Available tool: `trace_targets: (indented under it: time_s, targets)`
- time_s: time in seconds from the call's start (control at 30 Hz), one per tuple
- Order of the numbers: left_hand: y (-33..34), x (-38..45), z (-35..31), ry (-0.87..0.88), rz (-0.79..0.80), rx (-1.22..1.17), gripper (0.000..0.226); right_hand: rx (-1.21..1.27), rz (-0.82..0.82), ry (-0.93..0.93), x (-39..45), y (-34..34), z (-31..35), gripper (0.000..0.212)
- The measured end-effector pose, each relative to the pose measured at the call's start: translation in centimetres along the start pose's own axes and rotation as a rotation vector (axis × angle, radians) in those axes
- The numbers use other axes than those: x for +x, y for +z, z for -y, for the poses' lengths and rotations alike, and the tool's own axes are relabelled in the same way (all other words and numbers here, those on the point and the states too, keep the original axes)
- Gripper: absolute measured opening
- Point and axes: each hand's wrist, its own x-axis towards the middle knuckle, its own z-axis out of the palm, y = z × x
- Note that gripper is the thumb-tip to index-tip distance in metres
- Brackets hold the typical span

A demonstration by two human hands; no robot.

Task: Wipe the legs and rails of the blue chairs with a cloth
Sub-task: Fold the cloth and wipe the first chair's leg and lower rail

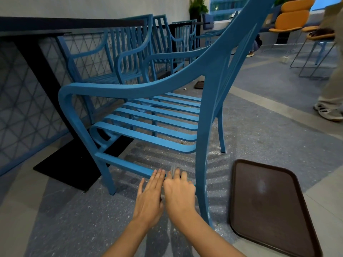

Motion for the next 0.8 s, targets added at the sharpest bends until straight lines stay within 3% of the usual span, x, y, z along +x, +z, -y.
trace_targets:
  time_s: [0.1, 0.2, 0.4, 0.63, 0.8]
  targets:
    - [-0.2, 0.1, -0.2, 0.009, -0.002, 0.038, 0.079, -0.072, -0.021, -0.03, 0.7, 1.1, -1.0, 0.025]
    - [0.0, 0.2, -0.8, 0.044, 0.013, 0.064, 0.08, -0.169, -0.02, -0.046, 0.3, 3.0, -1.8, 0.04]
    - [0.9, 0.3, -1.7, 0.108, 0.026, 0.043, 0.061, -0.128, -0.062, 0.001, -1.1, 4.9, -2.0, 0.061]
    - [1.3, 0.2, -1.3, 0.101, 0.015, 0.047, 0.072, -0.059, -0.057, -0.087, -3.9, 6.0, -3.0, 0.075]
    - [0.6, 0.4, -1.1, 0.127, 0.018, 0.045, 0.079, 0.111, -0.03, -0.052, -4.3, 5.5, -3.0, 0.083]
